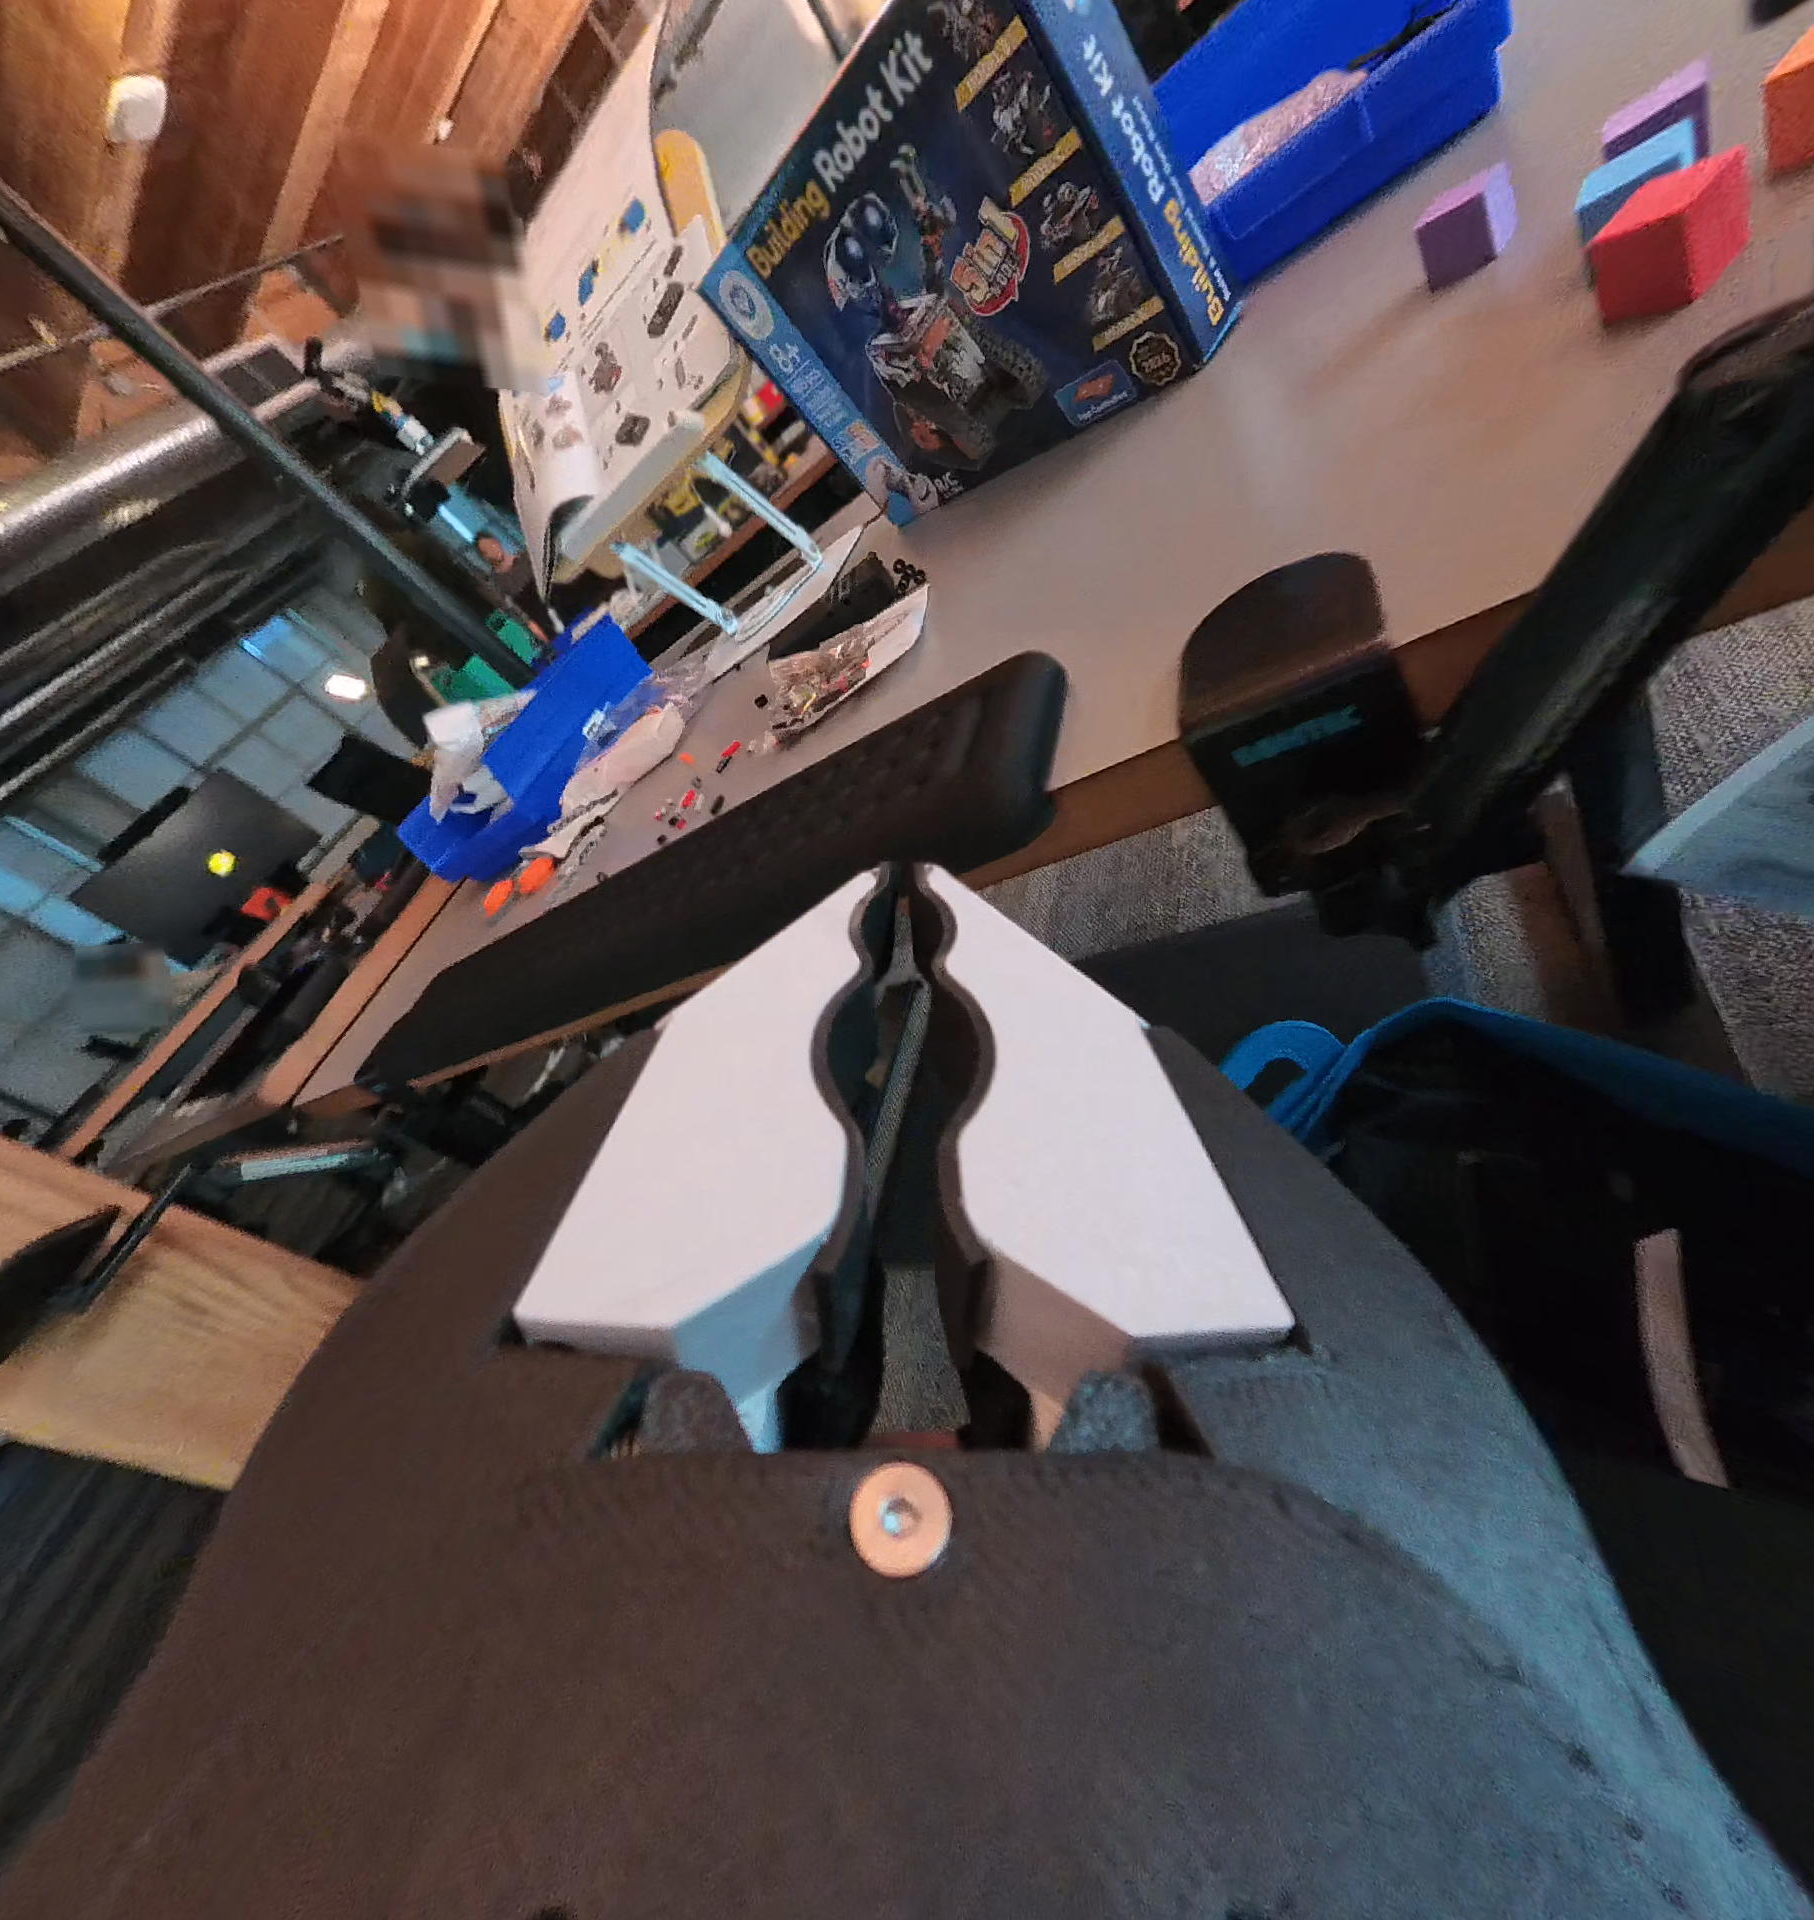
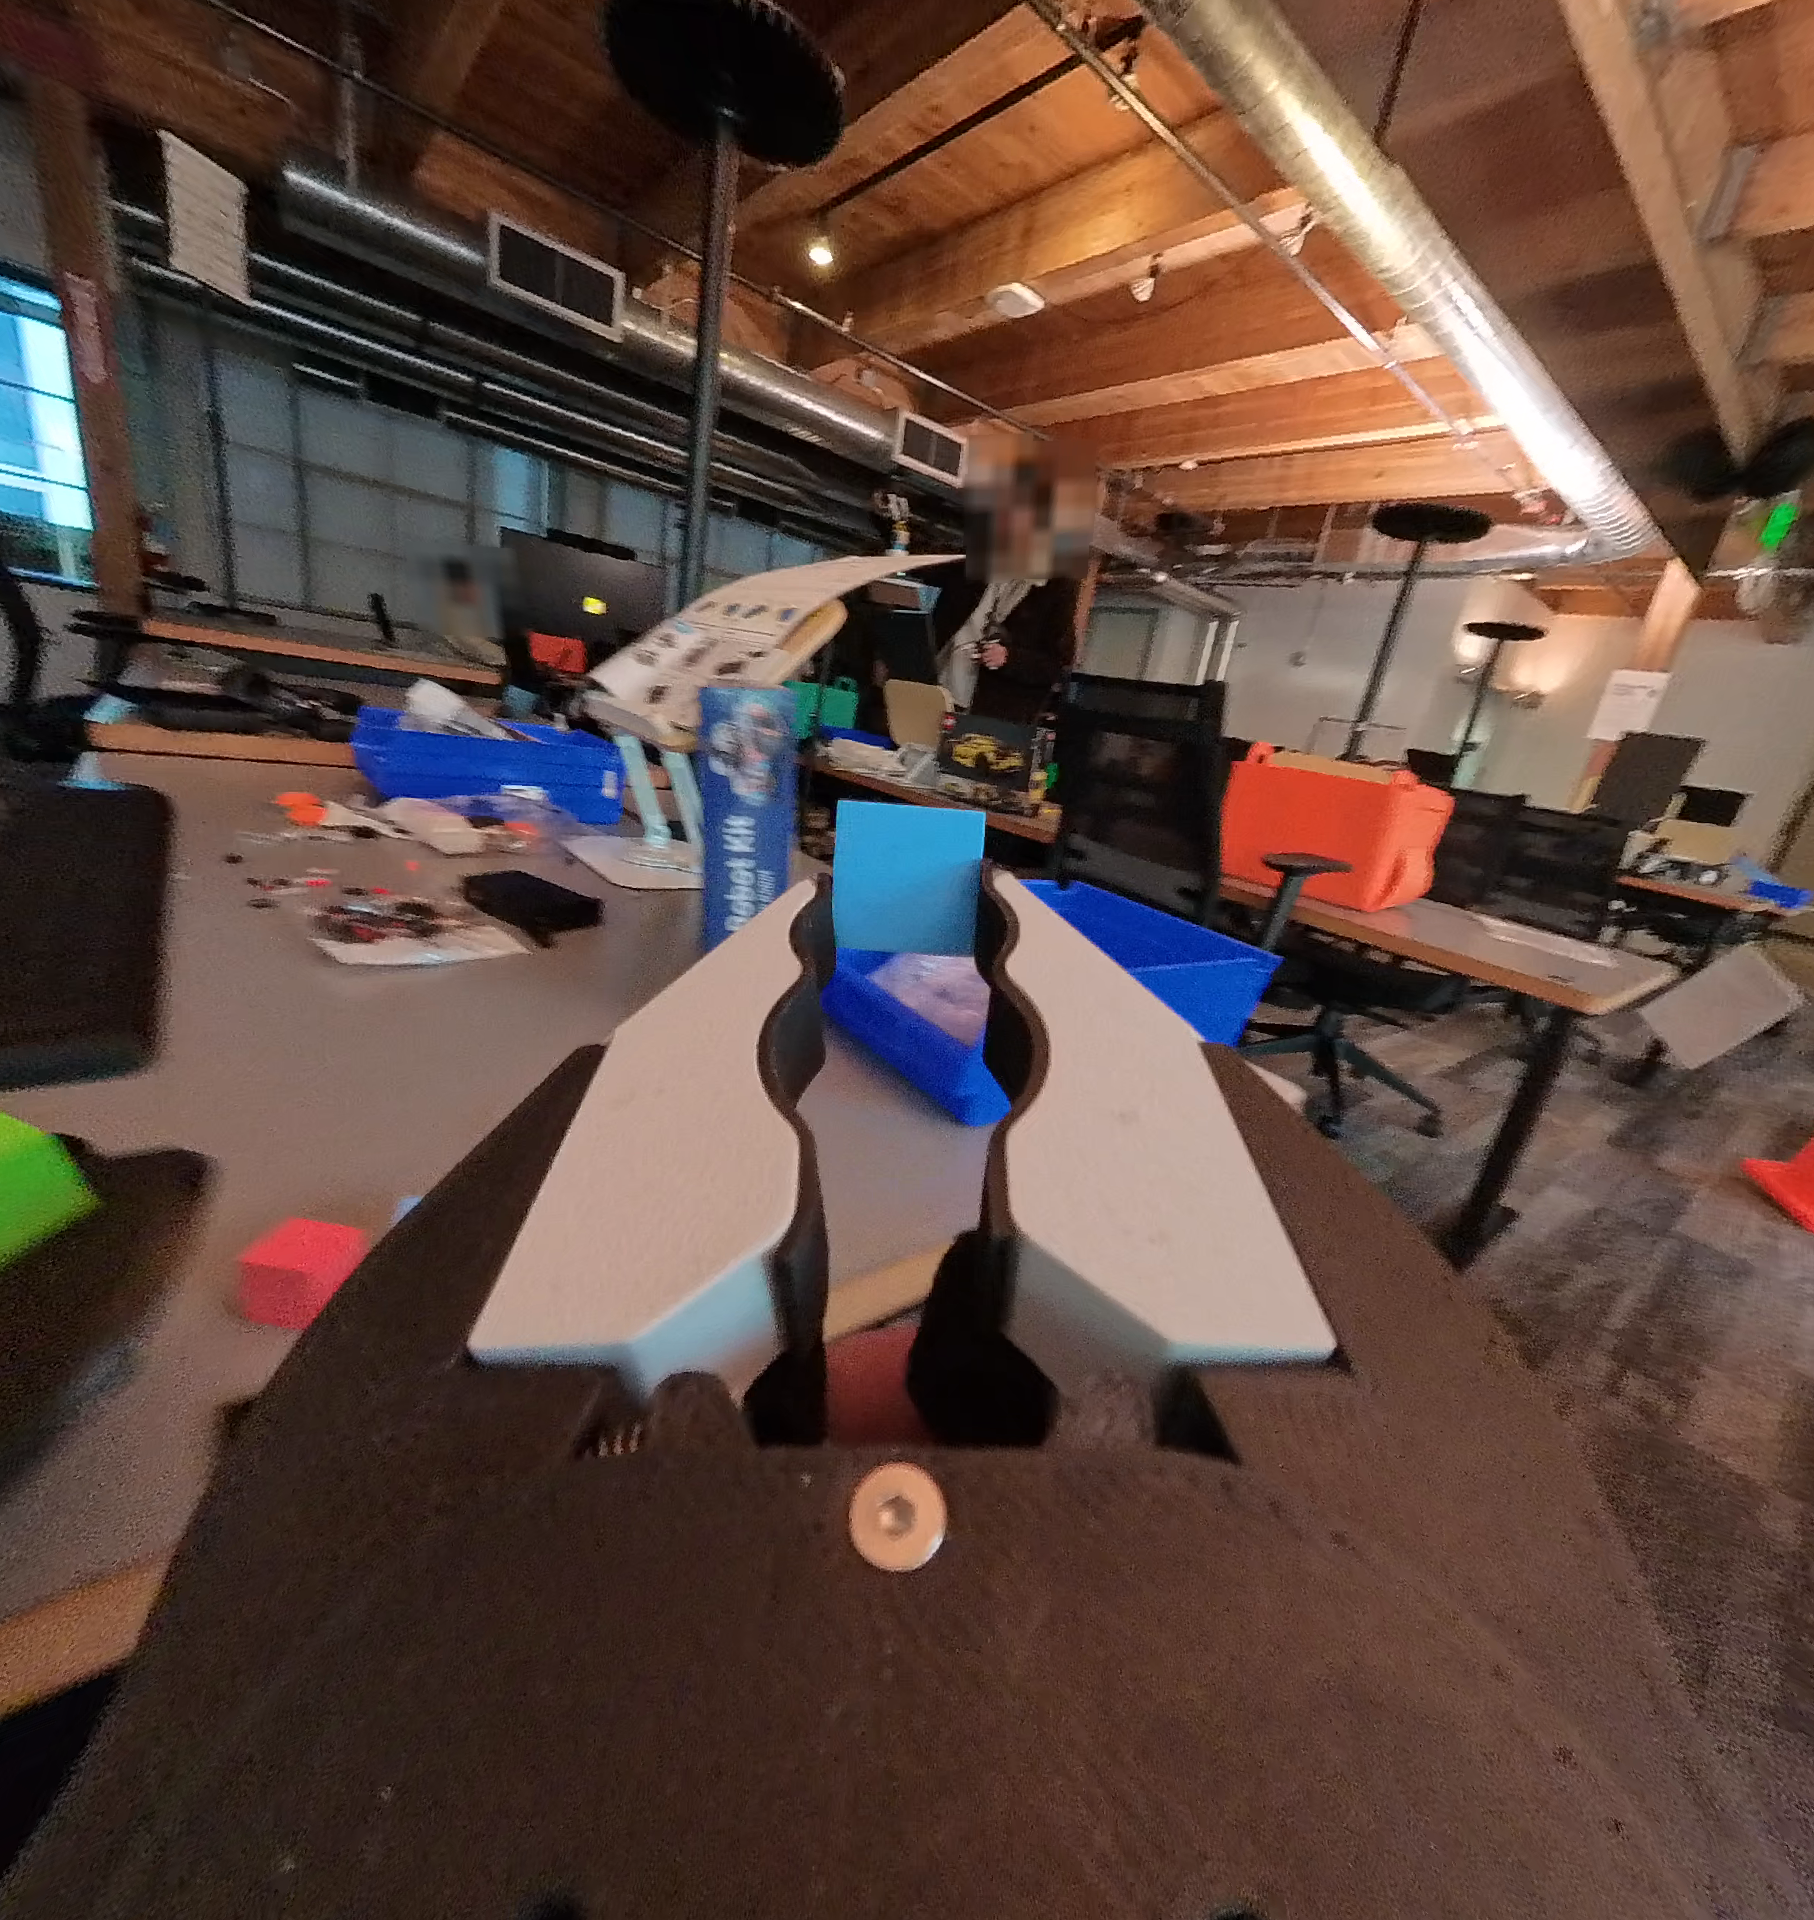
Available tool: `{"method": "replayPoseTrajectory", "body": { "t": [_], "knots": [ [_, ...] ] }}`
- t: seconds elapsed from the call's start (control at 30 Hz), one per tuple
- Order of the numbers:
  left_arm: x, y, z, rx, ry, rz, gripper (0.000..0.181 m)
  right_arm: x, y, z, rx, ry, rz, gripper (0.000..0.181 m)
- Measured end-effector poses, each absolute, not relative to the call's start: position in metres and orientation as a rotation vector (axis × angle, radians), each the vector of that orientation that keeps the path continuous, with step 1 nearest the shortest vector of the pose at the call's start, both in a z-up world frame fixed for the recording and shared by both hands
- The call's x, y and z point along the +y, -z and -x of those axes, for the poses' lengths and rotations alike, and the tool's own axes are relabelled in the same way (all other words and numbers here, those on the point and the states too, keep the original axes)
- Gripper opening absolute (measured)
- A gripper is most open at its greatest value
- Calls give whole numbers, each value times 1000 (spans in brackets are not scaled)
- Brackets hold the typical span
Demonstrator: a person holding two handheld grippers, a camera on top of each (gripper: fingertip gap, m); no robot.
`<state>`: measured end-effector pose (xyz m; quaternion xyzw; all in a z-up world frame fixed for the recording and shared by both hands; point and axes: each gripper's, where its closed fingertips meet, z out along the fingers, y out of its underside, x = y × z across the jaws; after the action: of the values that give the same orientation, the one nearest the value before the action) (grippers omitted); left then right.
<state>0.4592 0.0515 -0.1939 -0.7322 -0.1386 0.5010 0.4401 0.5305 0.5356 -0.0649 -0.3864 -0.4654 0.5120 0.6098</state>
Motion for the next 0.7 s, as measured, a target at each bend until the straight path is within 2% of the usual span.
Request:
{"method": "replayPoseTrajectory", "body": {
  "t": [0.2, 0.4, 0.5, 0.57, 0.7],
  "knots": [
    [53, 202, -371, -242, -1207, 1769, 8, 461, 55, -485, -1128, -1238, 877, 25],
    [82, 150, -298, -144, -1236, 1625, 12, 471, 69, -453, -1105, -1221, 921, 25],
    [101, 142, -263, -40, -1245, 1624, 10, 474, 78, -457, -1099, -1167, 948, 26],
    [114, 144, -242, 40, -1214, 1638, 2, 474, 77, -470, -1077, -1129, 950, 26],
    [128, 174, -204, 180, -1051, 1800, 0, 473, 73, -508, -994, -1047, 972, 25]
  ]
}}
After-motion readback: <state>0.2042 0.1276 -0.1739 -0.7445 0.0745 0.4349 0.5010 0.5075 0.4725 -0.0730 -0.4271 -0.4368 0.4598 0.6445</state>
